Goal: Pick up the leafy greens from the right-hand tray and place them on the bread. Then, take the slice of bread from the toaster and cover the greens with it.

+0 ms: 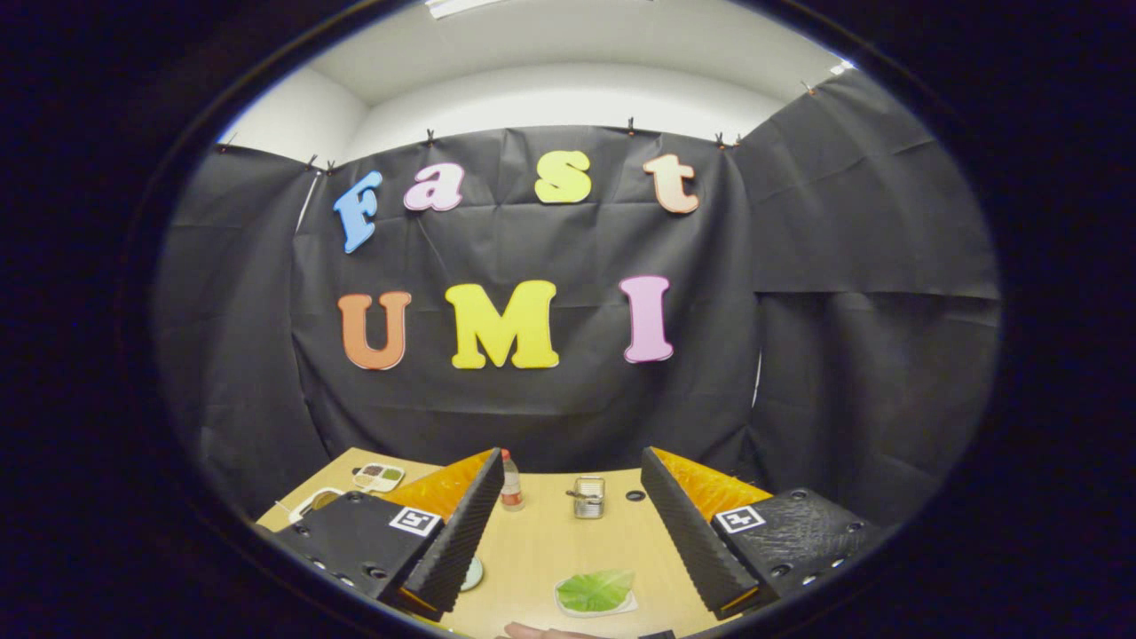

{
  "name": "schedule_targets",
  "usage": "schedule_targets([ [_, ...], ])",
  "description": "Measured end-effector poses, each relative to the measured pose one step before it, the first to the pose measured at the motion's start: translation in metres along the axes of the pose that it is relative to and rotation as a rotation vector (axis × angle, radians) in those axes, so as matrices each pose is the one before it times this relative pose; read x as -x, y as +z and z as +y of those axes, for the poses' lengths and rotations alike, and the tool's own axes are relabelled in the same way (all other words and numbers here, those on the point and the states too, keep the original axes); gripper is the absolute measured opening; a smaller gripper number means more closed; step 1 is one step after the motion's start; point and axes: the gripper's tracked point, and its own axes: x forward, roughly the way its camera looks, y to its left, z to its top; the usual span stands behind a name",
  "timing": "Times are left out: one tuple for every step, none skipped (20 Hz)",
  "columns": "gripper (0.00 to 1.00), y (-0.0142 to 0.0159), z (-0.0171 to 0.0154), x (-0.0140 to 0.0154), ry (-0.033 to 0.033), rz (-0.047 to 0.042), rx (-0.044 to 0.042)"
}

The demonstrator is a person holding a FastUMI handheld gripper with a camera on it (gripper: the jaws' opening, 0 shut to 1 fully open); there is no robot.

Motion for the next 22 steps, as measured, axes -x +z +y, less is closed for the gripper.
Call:
schedule_targets([
  [0.96, -0.00745, -0.00523, -0.00466, 0.00906, 0.01566, -0.00121],
  [0.96, -0.00948, -0.00842, -0.00749, 0.00231, 0.01612, -0.00065],
  [0.96, -0.01079, -0.00814, -0.00673, 0.00006, 0.01993, 0.00032],
  [0.96, -0.01306, -0.00729, -0.00659, 0.00612, 0.01931, 0.00197],
  [0.96, -0.0127, -0.00722, -0.0079, 0.00444, 0.02304, 0.00565],
  [0.96, -0.01378, -0.00843, -0.00939, 0.00527, 0.02417, 0.00167],
  [0.96, -0.01357, -0.00738, -0.00884, 0.00723, 0.02658, 0.00195],
  [0.96, -0.01396, -0.00729, -0.01029, 0.00802, 0.02938, 0.00337],
  [0.96, -0.0144, -0.00768, -0.01043, 0.00663, 0.03101, -0.00109],
  [0.96, -0.01259, -0.00782, -0.01024, 0.00453, 0.02934, -0.00558],
  [0.96, -0.01326, -0.00788, -0.01133, 0.00041, 0.03753, -0.00942],
  [0.96, -0.01366, -0.00765, -0.01183, 0.00381, 0.03245, -0.01159],
  [0.96, -0.01089, -0.0059, -0.0106, 0.00783, 0.03084, -0.01299],
  [0.96, -0.01286, -0.00667, -0.01157, -0.00054, 0.03055, -0.01],
  [0.96, -0.01224, -0.00672, -0.01142, 0.00214, 0.03308, -0.0086],
  [0.96, -0.01344, -0.00552, -0.0128, -0.00127, 0.03428, -0.00627],
  [0.96, -0.01262, -0.00585, -0.0125, 0.00066, 0.03505, -0.00103],
  [0.96, -0.01412, -0.00581, -0.01291, -0.00518, 0.03779, 0.00041],
  [0.96, -0.01258, -0.00628, -0.01197, -0.00731, 0.03538, -0.00316],
  [0.95, -0.01385, -0.00336, -0.01175, 0.00063, 0.04065, -0.00427],
  [0.95, -0.01155, -0.00014, -0.01144, 0.00898, 0.03887, -0.01192],
  [0.95, -0.01221, 0.00155, -0.01277, 0.00886, 0.04304, -0.01715],
])
